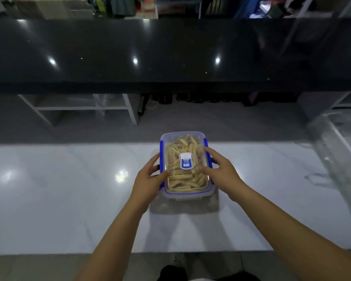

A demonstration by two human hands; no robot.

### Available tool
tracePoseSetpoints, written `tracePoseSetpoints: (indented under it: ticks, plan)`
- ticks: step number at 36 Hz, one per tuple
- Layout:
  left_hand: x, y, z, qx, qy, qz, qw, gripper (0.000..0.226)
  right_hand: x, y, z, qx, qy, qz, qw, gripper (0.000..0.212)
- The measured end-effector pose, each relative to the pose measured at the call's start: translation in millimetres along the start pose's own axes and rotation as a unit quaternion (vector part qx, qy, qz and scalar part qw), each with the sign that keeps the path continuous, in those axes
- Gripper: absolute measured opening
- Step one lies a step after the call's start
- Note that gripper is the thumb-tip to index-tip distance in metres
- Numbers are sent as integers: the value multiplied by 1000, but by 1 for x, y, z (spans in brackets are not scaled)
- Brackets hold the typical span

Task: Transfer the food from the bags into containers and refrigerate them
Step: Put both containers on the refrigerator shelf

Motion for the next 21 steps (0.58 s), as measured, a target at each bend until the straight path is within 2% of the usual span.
tracePoseSetpoints:
  ticks: [4,8,13,21]
  plan:
    - [1,7,-1,-13,13,8,1000,55,1,-11,-4,139,-14,-60,988,52]
    - [-3,12,-1,-45,27,13,999,61,-7,-18,-8,221,-29,-70,972,48]
    - [-13,9,-6,-74,58,12,995,62,-30,-17,-7,253,-53,-71,963,42]
    - [-41,-14,-46,-58,165,-19,984,60,-111,-26,33,303,-111,-26,946,63]
Point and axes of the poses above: each hand's wrist, its own x-axis towards the middle knuckle, its own z-axis out of the back of the hand, y = z × x, the point moved 5 cm from there along x, towards the middle knuckle, and after that the axes turned 9 degrees about -x, right-handed, at the moved point
